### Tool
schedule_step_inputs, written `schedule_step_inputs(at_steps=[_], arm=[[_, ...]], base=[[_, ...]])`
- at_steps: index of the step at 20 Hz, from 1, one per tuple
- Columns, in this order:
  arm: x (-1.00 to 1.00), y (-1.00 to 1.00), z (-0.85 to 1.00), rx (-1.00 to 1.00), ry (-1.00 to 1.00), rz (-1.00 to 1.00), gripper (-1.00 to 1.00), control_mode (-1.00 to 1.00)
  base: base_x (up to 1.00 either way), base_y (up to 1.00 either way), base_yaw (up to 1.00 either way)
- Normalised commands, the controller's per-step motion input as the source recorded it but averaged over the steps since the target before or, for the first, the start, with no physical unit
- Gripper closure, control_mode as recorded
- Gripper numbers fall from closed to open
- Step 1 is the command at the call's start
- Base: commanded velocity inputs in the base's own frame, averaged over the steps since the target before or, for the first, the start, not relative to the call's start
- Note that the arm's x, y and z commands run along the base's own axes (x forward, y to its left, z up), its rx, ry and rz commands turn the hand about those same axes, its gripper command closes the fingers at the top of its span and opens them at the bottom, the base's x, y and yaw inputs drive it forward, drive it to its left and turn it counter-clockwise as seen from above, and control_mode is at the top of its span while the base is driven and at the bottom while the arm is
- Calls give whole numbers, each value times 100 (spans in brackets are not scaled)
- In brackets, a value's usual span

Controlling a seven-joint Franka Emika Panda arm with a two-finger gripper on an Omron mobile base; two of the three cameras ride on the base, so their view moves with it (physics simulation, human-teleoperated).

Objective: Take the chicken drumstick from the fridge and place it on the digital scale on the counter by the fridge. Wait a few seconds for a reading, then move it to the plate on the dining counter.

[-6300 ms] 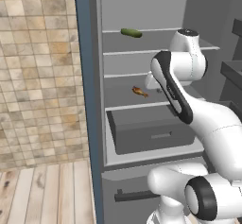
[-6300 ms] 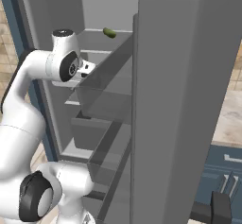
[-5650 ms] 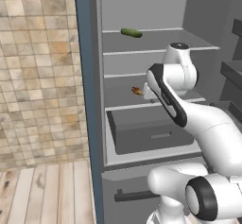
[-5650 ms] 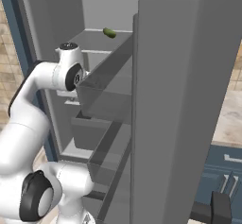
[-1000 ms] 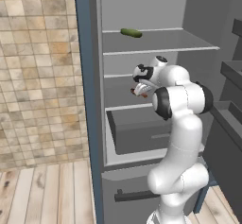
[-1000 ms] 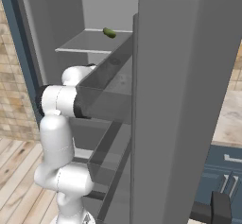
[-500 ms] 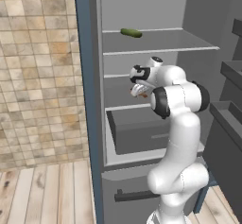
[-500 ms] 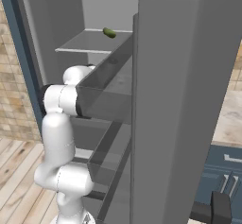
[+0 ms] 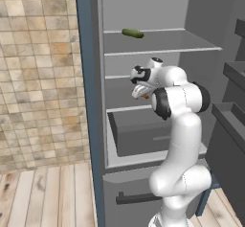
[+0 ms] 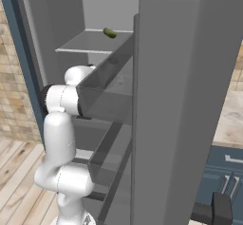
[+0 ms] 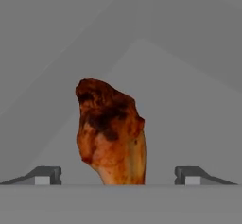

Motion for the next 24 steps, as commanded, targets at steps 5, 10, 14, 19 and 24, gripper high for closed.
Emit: schedule_step_inputs(at_steps=[5,10,14,19,24], arm=[[0,0,-9,0,6,4,-100,-100],[0,0,-3,0,4,3,100,-100],[0,1,-3,0,4,3,100,-100],[0,0,0,0,2,1,100,-100],[0,0,0,0,0,0,100,-100]], base=[[0,0,0],[0,0,0],[0,0,0],[0,0,0],[0,0,0]])
